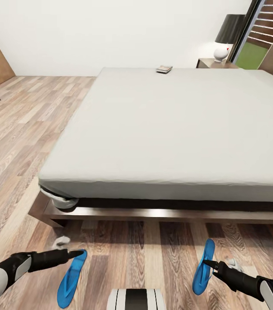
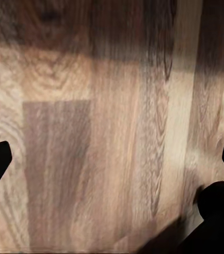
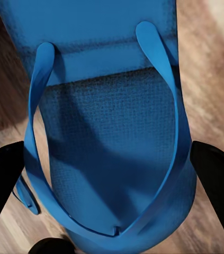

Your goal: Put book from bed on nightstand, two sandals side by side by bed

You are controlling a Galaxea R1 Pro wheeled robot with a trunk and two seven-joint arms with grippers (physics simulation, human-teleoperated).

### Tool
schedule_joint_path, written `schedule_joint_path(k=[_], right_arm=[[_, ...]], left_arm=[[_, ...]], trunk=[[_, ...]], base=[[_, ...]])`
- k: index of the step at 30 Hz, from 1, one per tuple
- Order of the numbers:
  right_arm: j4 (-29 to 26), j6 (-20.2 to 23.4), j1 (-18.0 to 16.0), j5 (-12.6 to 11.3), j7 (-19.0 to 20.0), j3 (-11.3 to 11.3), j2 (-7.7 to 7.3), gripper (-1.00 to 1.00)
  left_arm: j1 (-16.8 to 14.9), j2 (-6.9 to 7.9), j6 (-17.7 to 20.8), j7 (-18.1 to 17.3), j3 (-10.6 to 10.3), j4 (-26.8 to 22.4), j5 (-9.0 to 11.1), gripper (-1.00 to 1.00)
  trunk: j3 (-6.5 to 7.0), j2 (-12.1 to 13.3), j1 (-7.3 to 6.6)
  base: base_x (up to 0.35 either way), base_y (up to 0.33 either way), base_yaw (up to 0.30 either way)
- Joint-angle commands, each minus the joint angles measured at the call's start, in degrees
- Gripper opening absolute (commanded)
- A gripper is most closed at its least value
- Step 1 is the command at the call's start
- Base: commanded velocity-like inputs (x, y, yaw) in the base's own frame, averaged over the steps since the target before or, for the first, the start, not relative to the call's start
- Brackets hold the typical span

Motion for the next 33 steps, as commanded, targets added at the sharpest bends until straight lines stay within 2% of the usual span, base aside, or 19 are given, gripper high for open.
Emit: schedule_joint_path(k=[1, 4, 7, 8, 10, 11, 12, 14, 17, 22, 26, 33], right_arm=[[0.0, 0.3, 0.0, 0.0, 0.1, -0.2, 0.02, -1.0], [-0.1, 0.2, 0.0, 0.3, -0.5, 0.0, 0.0, -1.0], [-2.0, 0.2, -0.1, 0.7, -5.3, 0.1, -0.05, -1.0], [-4.2, 0.2, -0.1, 2.7, -12.1, 0.2, -0.05, -1.0], [-6.0, 0.2, -0.1, 9.9, -23.6, 0.3, 0.03, -1.0], [-6.4, 0.2, -0.1, 13.5, -27.0, 0.3, 0.07, -1.0], [-6.6, 0.2, -0.1, 15.1, -28.2, 0.3, 0.08, -1.0], [-6.8, 0.2, -0.1, 17.0, -29.6, 0.4, 0.16, -1.0], [-6.8, 0.2, -0.1, 18.1, -30.4, 0.4, 0.25, -1.0], [-6.9, 0.2, -0.1, 18.4, -30.7, 0.5, 0.34, -1.0], [-6.9, 0.2, -0.1, 18.5, -30.7, 0.5, 0.44, -1.0], [-6.9, 0.2, -0.1, 18.5, -30.7, 0.6, 0.52, -1.0]], left_arm=[[0.3, 0.14, -0.9, -1.6, -0.3, 0.9, 0.7, 1.0], [2.4, 0.26, -3.9, -3.6, -0.3, 2.1, 0.8, 1.0], [3.3, -0.02, -4.6, -4.0, -0.3, 2.4, 0.8, 1.0], [3.7, -0.62, -4.8, -4.1, -0.3, 2.4, 0.8, 1.0], [3.9, -1.02, -4.8, -4.1, -0.3, 2.5, 0.8, 1.0], [3.9, -1.15, -4.9, -4.2, -0.3, 2.5, 0.8, 1.0], [4.0, -1.29, -4.9, -4.2, -0.3, 2.5, 0.8, 1.0], [4.0, -1.47, -4.9, -4.2, -0.3, 2.5, 0.8, 1.0], [4.0, -1.56, -4.9, -4.2, -0.1, 2.5, 0.8, 1.0], [4.0, -1.53, -4.7, -4.1, 0.1, 2.5, 1.1, 1.0], [4.0, -1.43, -4.7, -4.1, 0.1, 2.5, 3.7, 1.0], [4.0, -1.42, -4.5, -4.3, 0.1, 2.5, 4.2, 1.0]], trunk=[[-0.04, 0.0, -0.01], [-0.04, 0.0, -0.01], [-0.04, 0.0, -0.01], [-0.04, 0.0, -0.01], [-0.04, 0.0, -0.01], [-0.04, 0.0, -0.01], [-0.04, 0.0, -0.01], [-0.04, 0.0, -0.01], [-0.04, 0.0, -0.01], [-0.04, 0.0, -0.01], [-0.04, 0.0, -0.01], [-0.04, 0.0, -0.01]], base=[[0.0, 0.0, 0.0], [0.0, 0.0, 0.0], [0.0, 0.0, 0.0], [0.0, 0.0, 0.0], [0.0, 0.0, 0.0], [0.0, 0.0, 0.0], [0.0, 0.0, 0.0], [0.0, 0.0, 0.0], [0.0, 0.0, 0.0], [0.0, 0.122, 0.0], [0.0, 0.272, 0.0], [0.0, 0.289, 0.0]])
